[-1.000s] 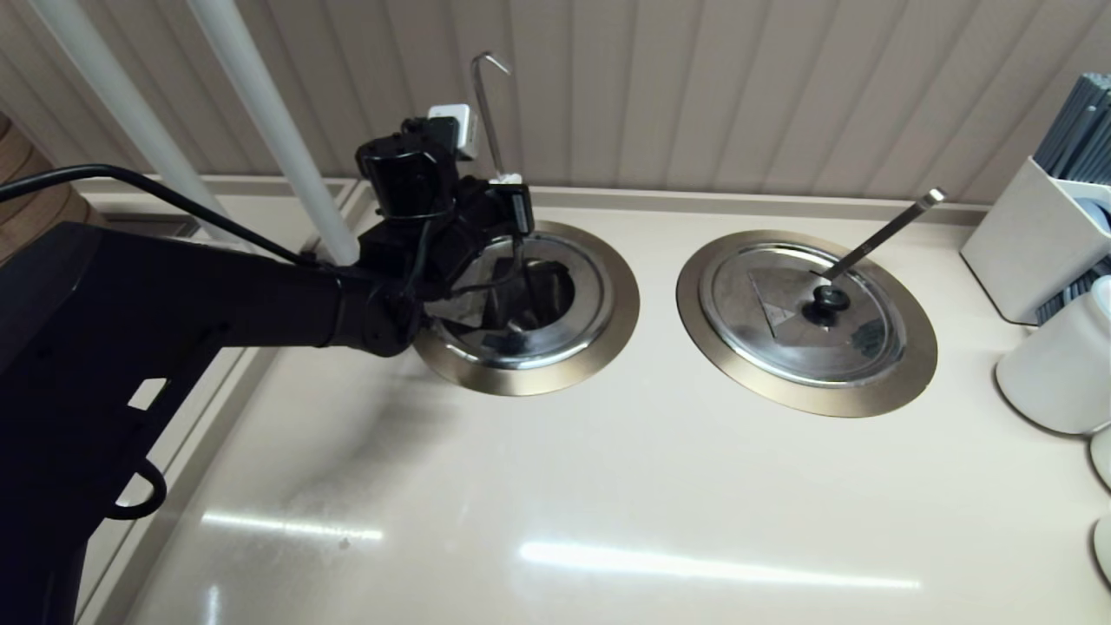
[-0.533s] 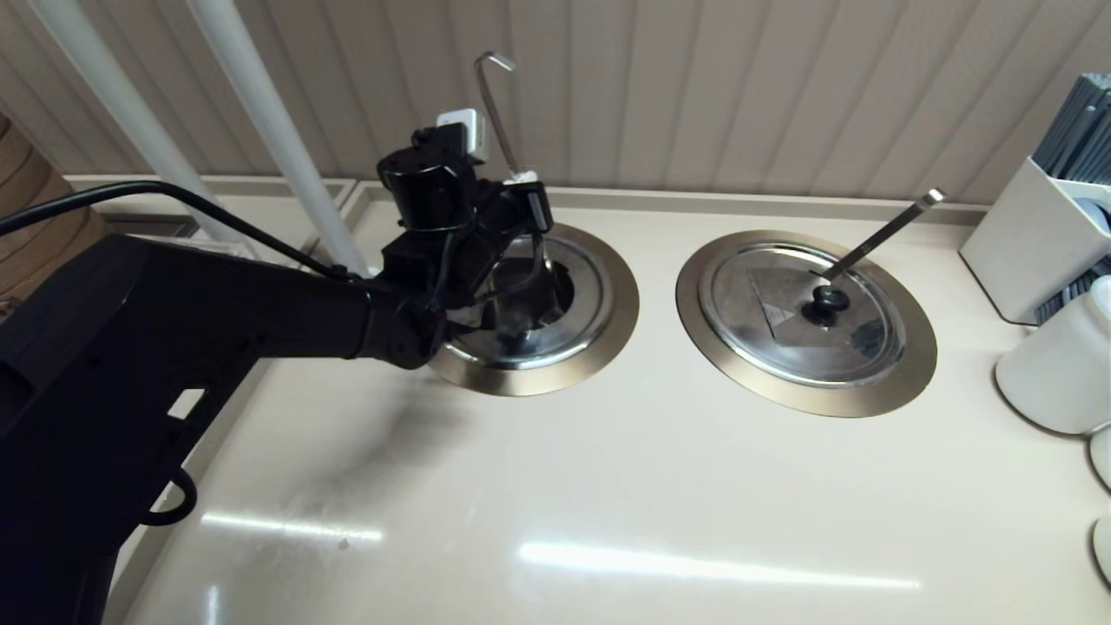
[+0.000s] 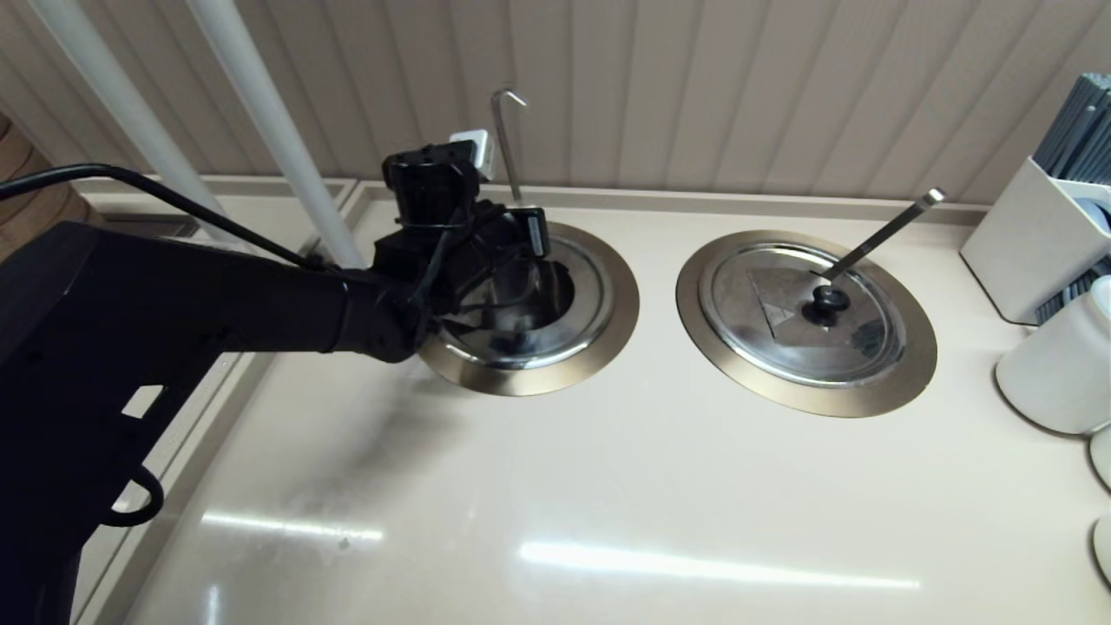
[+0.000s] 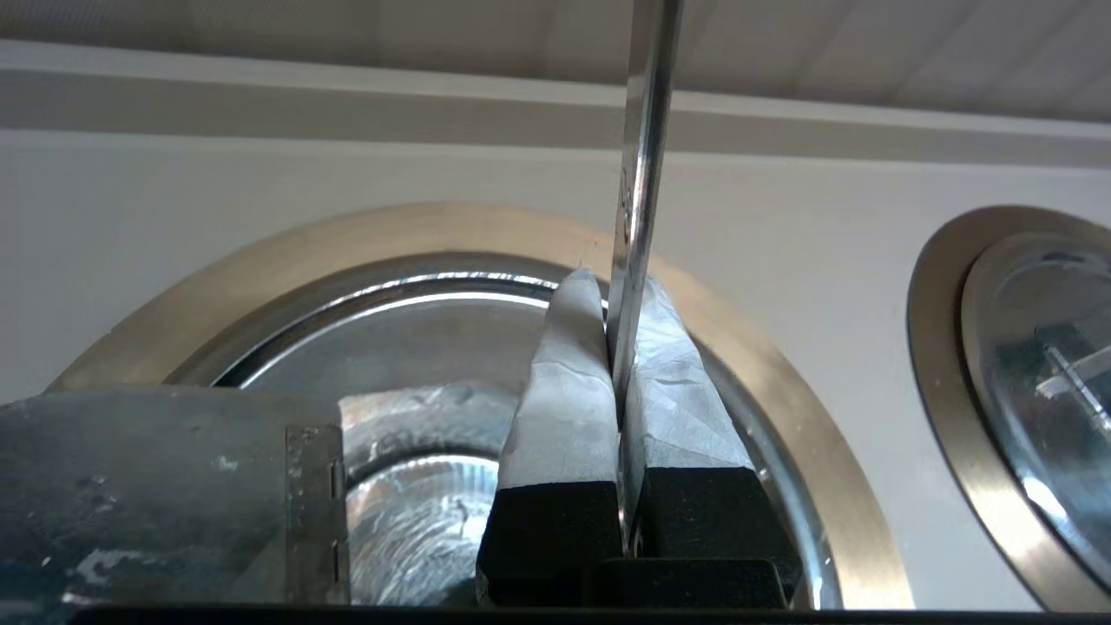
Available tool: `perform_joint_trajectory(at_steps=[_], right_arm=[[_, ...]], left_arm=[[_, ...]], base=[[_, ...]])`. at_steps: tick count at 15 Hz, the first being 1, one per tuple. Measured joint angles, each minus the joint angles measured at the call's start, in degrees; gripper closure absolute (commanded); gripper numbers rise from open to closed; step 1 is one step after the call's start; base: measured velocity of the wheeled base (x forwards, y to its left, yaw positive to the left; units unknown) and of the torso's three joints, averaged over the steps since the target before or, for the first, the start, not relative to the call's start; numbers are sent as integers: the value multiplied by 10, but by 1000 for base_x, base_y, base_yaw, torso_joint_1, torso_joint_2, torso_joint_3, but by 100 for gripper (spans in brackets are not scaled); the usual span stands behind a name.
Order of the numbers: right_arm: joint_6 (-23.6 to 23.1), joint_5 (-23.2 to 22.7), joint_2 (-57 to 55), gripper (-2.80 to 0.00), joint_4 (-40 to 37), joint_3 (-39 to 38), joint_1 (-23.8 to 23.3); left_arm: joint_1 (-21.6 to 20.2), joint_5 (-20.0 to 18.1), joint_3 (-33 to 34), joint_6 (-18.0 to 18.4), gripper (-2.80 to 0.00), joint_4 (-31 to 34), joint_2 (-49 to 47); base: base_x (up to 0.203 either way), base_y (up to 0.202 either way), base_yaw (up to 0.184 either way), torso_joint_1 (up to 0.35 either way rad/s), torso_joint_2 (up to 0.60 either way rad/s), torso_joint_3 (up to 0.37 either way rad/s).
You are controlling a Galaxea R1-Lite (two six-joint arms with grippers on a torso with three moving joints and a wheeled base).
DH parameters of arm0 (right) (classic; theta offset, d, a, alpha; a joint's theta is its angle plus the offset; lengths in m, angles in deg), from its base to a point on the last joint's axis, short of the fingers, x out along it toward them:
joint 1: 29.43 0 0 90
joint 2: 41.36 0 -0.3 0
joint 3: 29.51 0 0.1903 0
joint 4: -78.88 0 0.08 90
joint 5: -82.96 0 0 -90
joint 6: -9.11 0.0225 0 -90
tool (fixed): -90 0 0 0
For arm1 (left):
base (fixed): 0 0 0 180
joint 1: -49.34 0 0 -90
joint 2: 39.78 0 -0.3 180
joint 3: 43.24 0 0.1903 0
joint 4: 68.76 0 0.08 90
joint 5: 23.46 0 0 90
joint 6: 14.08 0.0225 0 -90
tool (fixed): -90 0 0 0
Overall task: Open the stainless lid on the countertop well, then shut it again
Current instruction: Stir with a spoon
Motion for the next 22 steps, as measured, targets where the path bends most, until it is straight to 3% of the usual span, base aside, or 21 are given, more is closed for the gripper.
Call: perform_joint_trajectory(at_steps=[2, 4, 5, 9, 12, 14, 20, 22], right_arm=[[0, 0, 0, 0, 0, 0, 0], [0, 0, 0, 0, 0, 0, 0], [0, 0, 0, 0, 0, 0, 0], [0, 0, 0, 0, 0, 0, 0], [0, 0, 0, 0, 0, 0, 0], [0, 0, 0, 0, 0, 0, 0], [0, 0, 0, 0, 0, 0, 0], [0, 0, 0, 0, 0, 0, 0]], left_arm=[[-12, 2, -8, 34, 0, 43, 5], [-23, 17, -14, 86, 0, 46, 3], [-26, 29, -22, 94, 0, 39, -2], [-19, 72, -60, 78, 0, -61, -42], [0, 44, -50, 20, 0, -45, -48], [4, 17, -35, 3, 0, -32, -43], [-11, -9, -20, 19, 0, 74, -2], [-16, 7, -20, 71, 0, 72, -1]], base=[[0, 0, 0, 0, 0, 0], [0, 0, 0, 0, 0, 0], [0, 0, 0, 0, 0, 0], [0, 0, 0, 0, 0, 0], [0, 0, 0, 0, 0, 0], [0, 0, 0, 0, 0, 0], [0, 0, 0, 0, 0, 0], [0, 0, 0, 0, 0, 0]])
